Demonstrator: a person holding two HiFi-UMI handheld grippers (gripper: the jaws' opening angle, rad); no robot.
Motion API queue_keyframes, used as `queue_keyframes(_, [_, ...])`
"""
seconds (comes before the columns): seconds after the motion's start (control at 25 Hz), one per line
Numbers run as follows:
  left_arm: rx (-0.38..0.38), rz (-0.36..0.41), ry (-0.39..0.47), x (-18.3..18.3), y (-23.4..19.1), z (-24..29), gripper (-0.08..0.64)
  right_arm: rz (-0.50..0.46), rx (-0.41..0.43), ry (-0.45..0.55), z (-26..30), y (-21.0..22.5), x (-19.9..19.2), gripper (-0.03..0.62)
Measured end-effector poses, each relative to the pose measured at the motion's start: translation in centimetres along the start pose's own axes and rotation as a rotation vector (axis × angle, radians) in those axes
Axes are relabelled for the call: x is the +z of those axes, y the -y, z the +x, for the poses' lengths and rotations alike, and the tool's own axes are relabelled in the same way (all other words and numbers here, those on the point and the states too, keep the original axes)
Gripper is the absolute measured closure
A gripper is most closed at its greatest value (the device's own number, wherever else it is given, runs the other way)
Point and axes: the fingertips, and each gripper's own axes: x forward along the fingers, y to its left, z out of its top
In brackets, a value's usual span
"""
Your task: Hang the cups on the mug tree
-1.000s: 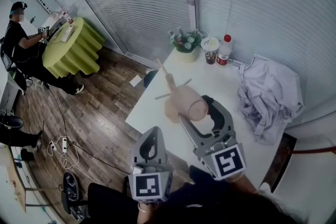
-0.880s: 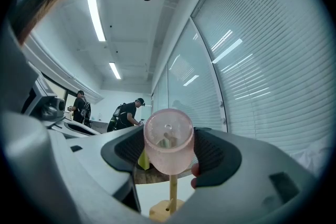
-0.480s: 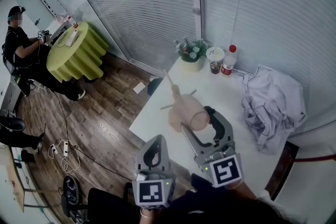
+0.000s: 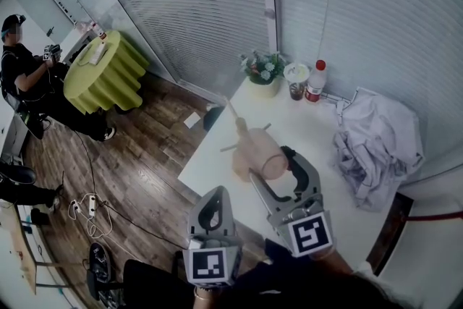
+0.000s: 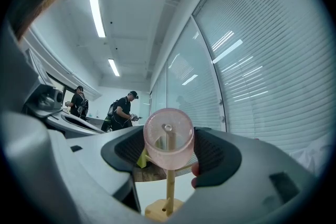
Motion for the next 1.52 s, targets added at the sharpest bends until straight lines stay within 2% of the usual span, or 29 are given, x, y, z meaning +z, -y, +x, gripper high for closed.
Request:
queue_keyframes(0.52, [0.002,0.002,-0.015,-0.24,0.12,0.14,0.561,0.011,-0.001,-0.016,0.16,0.12,-0.8,0.298])
queue_keyframes(0.84, [0.002,-0.005,-0.012,-0.34,0.13,0.05,0.561,-0.035,0.01,0.015,0.32,-0.27,-0.73,0.298])
queue_keyframes(1.52, [-0.016,0.001,-0.022,-0.64,0.66,0.36,0.561,-0.026,0.009,0.04,0.35,-0.36,-0.6,0.298])
